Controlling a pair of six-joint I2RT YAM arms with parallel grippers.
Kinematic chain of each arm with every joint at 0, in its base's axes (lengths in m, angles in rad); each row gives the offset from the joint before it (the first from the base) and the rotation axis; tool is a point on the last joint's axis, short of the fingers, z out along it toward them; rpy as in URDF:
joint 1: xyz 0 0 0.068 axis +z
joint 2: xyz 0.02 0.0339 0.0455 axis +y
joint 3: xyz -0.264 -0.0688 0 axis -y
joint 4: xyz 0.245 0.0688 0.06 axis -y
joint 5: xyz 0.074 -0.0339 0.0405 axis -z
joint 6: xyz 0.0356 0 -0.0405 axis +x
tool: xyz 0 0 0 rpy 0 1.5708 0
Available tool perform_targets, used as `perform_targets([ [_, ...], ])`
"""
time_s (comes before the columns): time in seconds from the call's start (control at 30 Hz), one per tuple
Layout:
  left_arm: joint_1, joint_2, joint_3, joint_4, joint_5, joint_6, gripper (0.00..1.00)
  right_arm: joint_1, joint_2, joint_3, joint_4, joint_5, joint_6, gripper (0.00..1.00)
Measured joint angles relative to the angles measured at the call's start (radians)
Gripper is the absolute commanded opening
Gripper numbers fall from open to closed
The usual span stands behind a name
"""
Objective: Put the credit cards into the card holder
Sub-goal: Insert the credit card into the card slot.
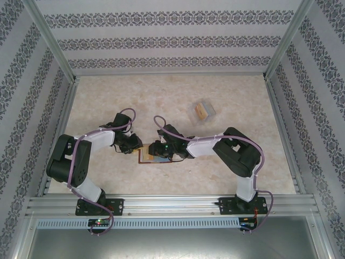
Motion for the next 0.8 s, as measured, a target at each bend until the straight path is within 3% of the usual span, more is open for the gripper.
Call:
perform_targets([
  [0.23, 0.008, 0.022, 0.0, 0.032, 0.047, -0.011, 0.22, 0.001, -0.083, 0.0, -0.123, 0.114, -0.059, 0.39],
  [0.63, 0.013, 0.024, 0.0, 0.034, 0.059, -0.016, 0.22, 0.001, -0.101, 0.001, -0.158, 0.136, -0.094, 0.32],
  [0.8, 0.013, 0.024, 0.0, 0.034, 0.058, -0.016, 0.22, -0.031, -0.189, 0.006, -0.252, 0.174, -0.207, 0.31],
])
